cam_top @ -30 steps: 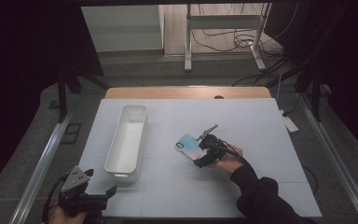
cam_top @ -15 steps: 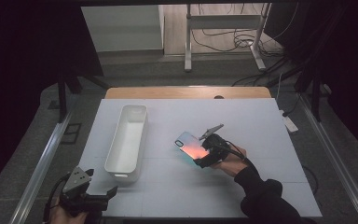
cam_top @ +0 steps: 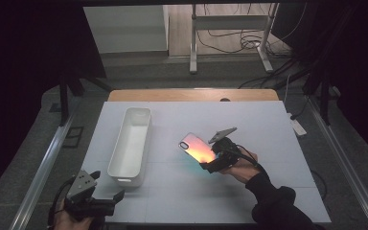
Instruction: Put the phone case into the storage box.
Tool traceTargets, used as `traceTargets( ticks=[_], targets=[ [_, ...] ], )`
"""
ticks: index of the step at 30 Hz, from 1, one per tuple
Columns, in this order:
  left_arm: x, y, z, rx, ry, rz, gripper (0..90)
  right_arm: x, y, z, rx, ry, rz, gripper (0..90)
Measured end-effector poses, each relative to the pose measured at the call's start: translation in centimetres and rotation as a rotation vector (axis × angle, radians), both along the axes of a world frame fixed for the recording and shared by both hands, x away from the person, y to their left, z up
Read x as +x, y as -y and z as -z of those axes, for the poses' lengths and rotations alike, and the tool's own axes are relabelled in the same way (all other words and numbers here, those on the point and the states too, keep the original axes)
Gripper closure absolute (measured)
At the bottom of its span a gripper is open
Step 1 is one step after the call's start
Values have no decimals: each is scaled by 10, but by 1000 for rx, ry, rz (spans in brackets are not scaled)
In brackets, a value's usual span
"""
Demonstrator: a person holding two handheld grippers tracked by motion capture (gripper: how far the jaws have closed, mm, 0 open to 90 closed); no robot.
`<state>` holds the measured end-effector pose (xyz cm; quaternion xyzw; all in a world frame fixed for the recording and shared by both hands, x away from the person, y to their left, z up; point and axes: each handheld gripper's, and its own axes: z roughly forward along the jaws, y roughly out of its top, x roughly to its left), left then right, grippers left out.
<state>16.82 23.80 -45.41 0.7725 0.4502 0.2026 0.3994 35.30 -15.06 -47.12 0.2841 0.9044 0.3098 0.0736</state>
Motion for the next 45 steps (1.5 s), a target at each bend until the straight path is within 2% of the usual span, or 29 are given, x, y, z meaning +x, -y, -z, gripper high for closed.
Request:
traceTargets(
  ticks=[9,17,24,28,30,40,45],
  targets=[
    [6,4,-4,-37,4,31,0,-12,15,-11,68,3,-13,169],
    [12,12,-8,-67,8,112,1,-22,25,-20,121,20,-24,169],
    [19,19,-9,-100,-7,168,0,-29,30,-25,163,23,-38,169],
    [23,24,-11,-102,0,205,0,-34,34,-30,189,27,-41,169],
    [26,25,-12,-93,7,218,0,-36,36,-32,197,27,-43,168],
    [38,35,-15,-112,17,280,0,-44,40,-36,241,24,-51,168],
    [43,40,-17,-152,7,299,0,-50,45,-40,260,23,-48,169]
  ],
)
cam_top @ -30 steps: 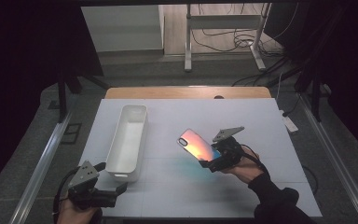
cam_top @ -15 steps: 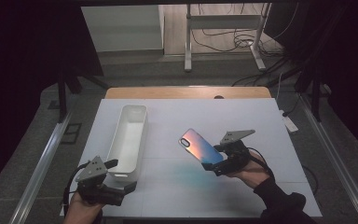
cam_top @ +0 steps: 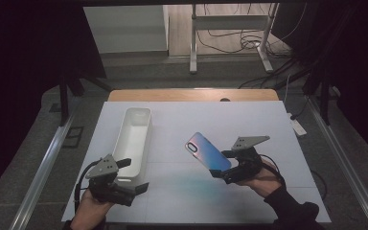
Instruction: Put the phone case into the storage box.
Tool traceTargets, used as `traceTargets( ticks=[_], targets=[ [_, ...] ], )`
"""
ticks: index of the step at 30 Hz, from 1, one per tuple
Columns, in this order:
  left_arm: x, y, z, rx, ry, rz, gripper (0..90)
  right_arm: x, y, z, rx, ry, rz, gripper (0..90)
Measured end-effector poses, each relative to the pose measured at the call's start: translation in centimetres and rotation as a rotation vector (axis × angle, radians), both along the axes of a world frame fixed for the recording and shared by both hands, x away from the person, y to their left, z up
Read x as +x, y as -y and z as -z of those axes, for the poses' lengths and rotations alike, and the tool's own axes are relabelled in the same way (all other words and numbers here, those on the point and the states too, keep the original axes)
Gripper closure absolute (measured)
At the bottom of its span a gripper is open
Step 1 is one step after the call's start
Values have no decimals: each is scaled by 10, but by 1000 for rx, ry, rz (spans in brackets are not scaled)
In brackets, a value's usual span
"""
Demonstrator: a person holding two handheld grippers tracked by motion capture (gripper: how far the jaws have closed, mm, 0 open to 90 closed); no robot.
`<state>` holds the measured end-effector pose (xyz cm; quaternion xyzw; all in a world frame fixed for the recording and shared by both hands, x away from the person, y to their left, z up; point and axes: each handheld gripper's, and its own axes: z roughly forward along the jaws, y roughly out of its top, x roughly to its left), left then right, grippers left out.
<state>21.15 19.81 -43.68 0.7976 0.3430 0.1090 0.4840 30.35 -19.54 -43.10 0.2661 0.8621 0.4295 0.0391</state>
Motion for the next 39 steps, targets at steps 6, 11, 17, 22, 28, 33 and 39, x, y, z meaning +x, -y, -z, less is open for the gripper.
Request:
traceTargets(
  ticks=[6,11,17,22,28,33,39],
  targets=[
    [6,9,-4,-17,4,33,0,-6,8,-4,21,5,3,169],
    [11,19,-7,-18,-5,67,0,-10,12,-6,38,4,5,168],
    [18,34,-11,-5,4,113,0,-17,16,-8,55,9,-2,168],
    [23,47,-13,-13,10,150,0,-23,20,-9,65,13,-4,168],
    [27,59,-13,-25,12,191,0,-29,22,-11,74,21,-13,168],
    [30,69,-13,-9,20,234,0,-33,22,-11,82,28,-24,168],
    [33,81,-11,-6,21,277,0,-38,21,-12,92,43,-41,168]
  ],
)
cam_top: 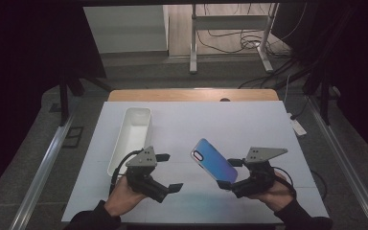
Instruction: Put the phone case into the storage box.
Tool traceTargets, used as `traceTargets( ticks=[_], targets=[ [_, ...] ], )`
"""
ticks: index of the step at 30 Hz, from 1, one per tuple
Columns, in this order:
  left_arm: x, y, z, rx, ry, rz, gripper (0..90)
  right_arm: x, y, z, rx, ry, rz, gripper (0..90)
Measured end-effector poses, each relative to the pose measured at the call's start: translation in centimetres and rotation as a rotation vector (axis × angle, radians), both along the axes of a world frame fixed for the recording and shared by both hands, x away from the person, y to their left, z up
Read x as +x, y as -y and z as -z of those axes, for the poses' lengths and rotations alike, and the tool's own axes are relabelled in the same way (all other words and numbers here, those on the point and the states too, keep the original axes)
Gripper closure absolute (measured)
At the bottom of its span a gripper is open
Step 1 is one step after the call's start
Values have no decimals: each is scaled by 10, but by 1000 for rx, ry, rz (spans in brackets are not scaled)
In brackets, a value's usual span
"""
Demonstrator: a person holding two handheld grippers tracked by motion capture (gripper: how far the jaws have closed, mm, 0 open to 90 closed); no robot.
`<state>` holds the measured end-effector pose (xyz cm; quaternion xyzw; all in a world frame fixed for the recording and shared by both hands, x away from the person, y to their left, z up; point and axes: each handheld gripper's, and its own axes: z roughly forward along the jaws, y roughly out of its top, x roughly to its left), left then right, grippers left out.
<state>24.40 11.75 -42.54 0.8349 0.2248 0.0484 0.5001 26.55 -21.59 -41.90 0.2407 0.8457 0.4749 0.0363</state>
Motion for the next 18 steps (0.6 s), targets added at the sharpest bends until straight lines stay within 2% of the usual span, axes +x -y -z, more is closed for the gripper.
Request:
traceTargets(
  ticks=[14,18],
  targets=[
    [4,17,-1,-47,-34,63,1,-7,-8,-1,16,5,-35,168],
    [3,21,-1,-46,-37,76,1,-8,-10,-1,24,0,-45,168]
  ],
)
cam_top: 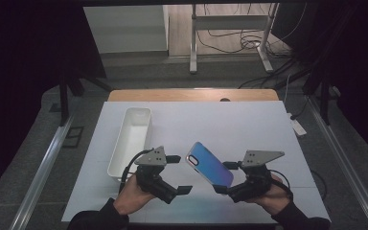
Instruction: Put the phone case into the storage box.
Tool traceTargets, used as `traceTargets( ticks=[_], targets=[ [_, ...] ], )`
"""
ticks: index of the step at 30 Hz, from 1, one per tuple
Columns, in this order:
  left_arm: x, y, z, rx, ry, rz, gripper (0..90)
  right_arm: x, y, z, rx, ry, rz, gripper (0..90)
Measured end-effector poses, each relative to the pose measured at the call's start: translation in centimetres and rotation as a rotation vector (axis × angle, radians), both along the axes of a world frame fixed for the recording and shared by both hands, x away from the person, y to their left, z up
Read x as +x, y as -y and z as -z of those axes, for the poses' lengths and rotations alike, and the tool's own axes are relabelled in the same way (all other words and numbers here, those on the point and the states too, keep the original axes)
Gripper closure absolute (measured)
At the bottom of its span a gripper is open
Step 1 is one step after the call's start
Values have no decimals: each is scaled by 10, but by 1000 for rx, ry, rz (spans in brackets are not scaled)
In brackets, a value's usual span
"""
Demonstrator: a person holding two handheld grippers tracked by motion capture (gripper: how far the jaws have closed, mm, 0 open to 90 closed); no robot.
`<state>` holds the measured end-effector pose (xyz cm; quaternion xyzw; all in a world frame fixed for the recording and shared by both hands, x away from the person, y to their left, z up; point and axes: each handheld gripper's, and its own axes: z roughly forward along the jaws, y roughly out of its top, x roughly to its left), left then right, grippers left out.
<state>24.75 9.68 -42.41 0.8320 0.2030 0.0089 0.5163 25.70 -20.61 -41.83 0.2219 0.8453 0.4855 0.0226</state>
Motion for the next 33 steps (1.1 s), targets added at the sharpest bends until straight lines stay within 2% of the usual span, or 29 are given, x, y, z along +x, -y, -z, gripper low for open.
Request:
traceTargets(
  ticks=[13,19,25,26,29,33],
  targets=[
    [-4,9,-1,-12,-12,56,8,-6,-12,1,13,8,-51,168],
    [-6,8,-1,-24,-32,93,93,-8,-15,1,12,8,-72,168],
    [-6,5,-3,-51,-55,117,348,-7,-14,2,13,5,-78,168],
    [-6,4,-3,-55,-60,118,348,-7,-14,2,15,5,-80,168],
    [-5,1,-4,-70,-66,133,479,-7,-14,1,17,6,-86,168],
    [-6,-2,-6,-86,-75,156,590,-7,-14,2,23,3,-94,168]
  ],
)
